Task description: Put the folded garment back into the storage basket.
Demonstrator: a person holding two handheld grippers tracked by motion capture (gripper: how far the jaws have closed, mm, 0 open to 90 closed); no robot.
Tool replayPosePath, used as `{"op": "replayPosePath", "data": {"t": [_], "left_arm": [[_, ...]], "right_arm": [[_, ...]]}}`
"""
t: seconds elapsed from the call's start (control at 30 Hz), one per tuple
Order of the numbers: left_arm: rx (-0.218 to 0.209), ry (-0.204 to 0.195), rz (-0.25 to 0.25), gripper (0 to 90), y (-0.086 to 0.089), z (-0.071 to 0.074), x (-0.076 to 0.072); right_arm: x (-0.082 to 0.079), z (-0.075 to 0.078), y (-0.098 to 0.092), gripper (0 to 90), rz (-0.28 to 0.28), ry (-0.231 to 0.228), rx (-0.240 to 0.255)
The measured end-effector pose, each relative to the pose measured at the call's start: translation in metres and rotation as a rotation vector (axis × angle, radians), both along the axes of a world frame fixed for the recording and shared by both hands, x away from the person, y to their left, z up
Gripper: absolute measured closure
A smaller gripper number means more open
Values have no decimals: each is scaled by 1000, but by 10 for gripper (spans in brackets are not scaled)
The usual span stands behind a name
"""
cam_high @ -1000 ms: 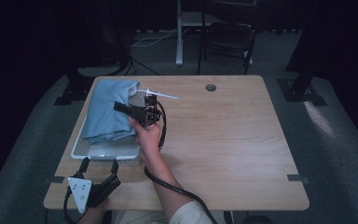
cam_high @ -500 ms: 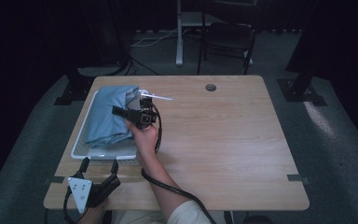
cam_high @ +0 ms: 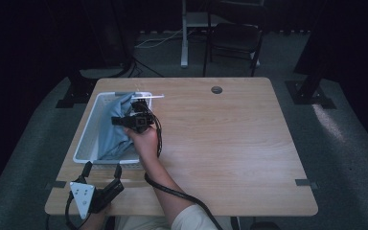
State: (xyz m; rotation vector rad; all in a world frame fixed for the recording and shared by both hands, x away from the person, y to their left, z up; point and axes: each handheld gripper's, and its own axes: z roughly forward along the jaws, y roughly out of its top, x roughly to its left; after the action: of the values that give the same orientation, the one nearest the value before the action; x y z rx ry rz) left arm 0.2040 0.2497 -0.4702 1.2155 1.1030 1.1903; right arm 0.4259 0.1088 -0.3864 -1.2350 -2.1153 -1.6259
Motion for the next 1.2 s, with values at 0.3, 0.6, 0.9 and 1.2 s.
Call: {"op": "replayPosePath", "data": {"t": [0.3, 0.6, 0.9, 1.2], "left_arm": [[0, 0, 0, 107, 0, 0, 0], [1, 0, 0, 107, 0, 0, 0], [2, 0, -1, 107, 0, 0, 0], [2, 0, -1, 107, 0, 0, 0]], "right_arm": [[3, 5, 16, 504, 118, -30, -147], [0, 6, 7, 400, 29, -105, -296], [-10, 1, 22, 424, 139, -106, -417], [-13, -2, 31, 304, 137, -146, -523]]}}
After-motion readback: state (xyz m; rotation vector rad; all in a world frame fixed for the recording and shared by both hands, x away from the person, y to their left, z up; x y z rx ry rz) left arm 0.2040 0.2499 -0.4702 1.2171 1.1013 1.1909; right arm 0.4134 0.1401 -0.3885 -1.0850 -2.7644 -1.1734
